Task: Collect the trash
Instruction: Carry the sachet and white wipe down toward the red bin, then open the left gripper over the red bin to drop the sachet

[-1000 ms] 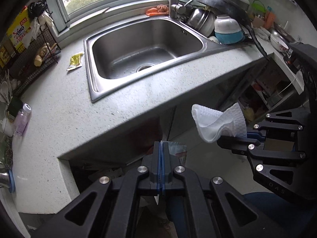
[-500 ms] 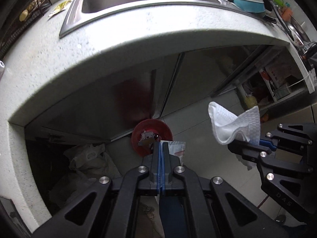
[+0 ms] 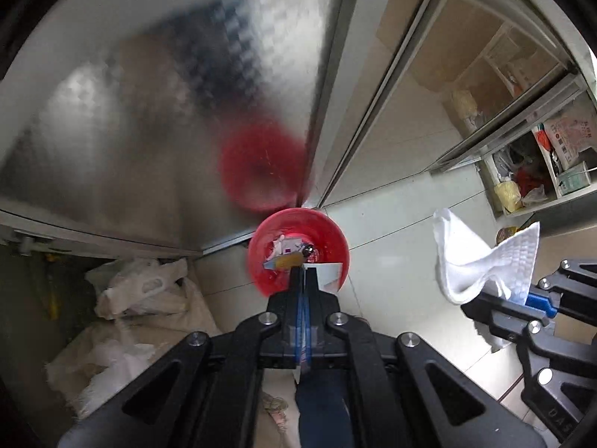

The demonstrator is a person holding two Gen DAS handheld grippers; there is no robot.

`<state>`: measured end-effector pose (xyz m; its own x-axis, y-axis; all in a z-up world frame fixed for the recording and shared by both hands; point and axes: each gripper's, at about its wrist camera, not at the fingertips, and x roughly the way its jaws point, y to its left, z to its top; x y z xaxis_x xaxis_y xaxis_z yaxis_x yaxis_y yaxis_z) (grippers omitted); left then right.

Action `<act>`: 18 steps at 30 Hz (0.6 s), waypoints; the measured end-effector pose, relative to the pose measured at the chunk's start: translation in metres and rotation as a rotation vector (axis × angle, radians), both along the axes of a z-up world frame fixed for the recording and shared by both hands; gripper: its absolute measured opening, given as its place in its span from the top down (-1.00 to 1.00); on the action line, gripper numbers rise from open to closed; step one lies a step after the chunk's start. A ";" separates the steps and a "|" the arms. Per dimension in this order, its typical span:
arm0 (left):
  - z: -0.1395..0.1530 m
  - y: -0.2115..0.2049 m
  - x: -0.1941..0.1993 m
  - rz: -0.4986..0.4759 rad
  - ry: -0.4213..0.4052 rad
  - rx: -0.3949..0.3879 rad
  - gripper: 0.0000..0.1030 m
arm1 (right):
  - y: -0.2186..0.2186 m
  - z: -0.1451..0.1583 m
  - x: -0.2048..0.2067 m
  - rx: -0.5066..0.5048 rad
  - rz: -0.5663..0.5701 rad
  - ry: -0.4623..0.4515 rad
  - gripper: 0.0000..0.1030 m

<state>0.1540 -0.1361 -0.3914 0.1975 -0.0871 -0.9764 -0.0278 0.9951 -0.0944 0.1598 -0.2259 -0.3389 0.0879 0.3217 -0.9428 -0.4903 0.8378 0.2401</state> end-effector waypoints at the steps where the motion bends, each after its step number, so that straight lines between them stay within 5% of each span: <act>1: -0.004 0.000 0.001 -0.002 -0.003 0.002 1.00 | 0.000 -0.006 0.002 0.002 -0.002 0.002 0.88; 8: -0.014 -0.004 0.007 -0.006 -0.032 0.035 0.96 | 0.003 -0.028 0.002 0.011 0.000 0.004 0.88; 13: -0.012 -0.008 0.008 -0.026 -0.049 0.099 0.13 | -0.001 -0.032 -0.010 0.015 -0.011 0.012 0.88; 18: -0.011 0.001 0.005 -0.014 -0.044 0.114 -0.12 | 0.008 -0.031 -0.011 0.010 0.002 0.022 0.89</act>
